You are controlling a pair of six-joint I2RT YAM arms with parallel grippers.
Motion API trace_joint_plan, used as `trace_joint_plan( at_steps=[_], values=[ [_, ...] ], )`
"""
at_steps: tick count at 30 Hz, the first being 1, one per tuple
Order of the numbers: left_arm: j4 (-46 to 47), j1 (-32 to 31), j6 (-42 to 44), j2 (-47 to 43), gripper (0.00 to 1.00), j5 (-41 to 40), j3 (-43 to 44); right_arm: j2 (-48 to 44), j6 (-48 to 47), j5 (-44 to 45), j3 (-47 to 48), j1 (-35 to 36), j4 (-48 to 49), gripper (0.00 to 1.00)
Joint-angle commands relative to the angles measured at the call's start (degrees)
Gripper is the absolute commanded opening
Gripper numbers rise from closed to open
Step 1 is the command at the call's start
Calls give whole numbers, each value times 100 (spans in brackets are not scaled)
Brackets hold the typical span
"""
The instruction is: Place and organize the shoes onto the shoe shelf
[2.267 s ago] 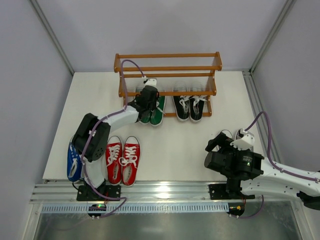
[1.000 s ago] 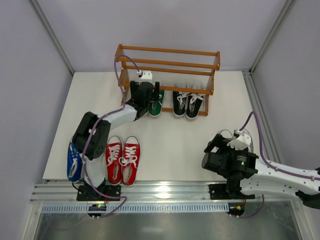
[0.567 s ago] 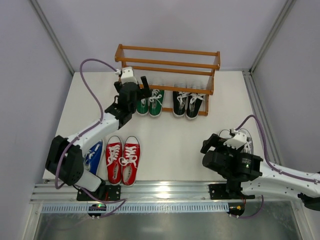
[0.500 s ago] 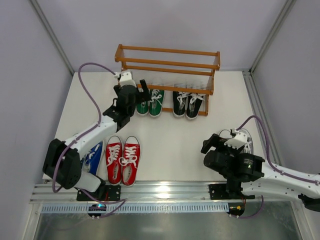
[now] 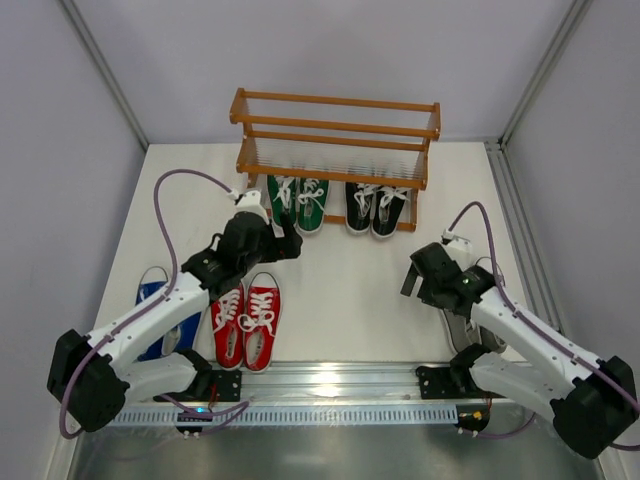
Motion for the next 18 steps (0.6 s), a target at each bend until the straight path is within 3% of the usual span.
trace_joint_plan(
  at_steps=[1, 6, 9, 18],
  values=[
    [-247, -99, -296, -344, 100, 511, -173, -3, -556, 6, 762, -240, -280, 100],
    [-388, -451, -481, -529, 100, 671, -235, -250, -1125, 525, 1878, -1470, -1028, 100],
    [-406, -644, -534, -477, 100, 863, -262, -5, -2048, 228, 2126, -2102, -985, 100],
    [-555, -768, -534, -871, 100, 1680, -455, 242, -3438, -631, 2117, -2886, -598, 98]
  ],
)
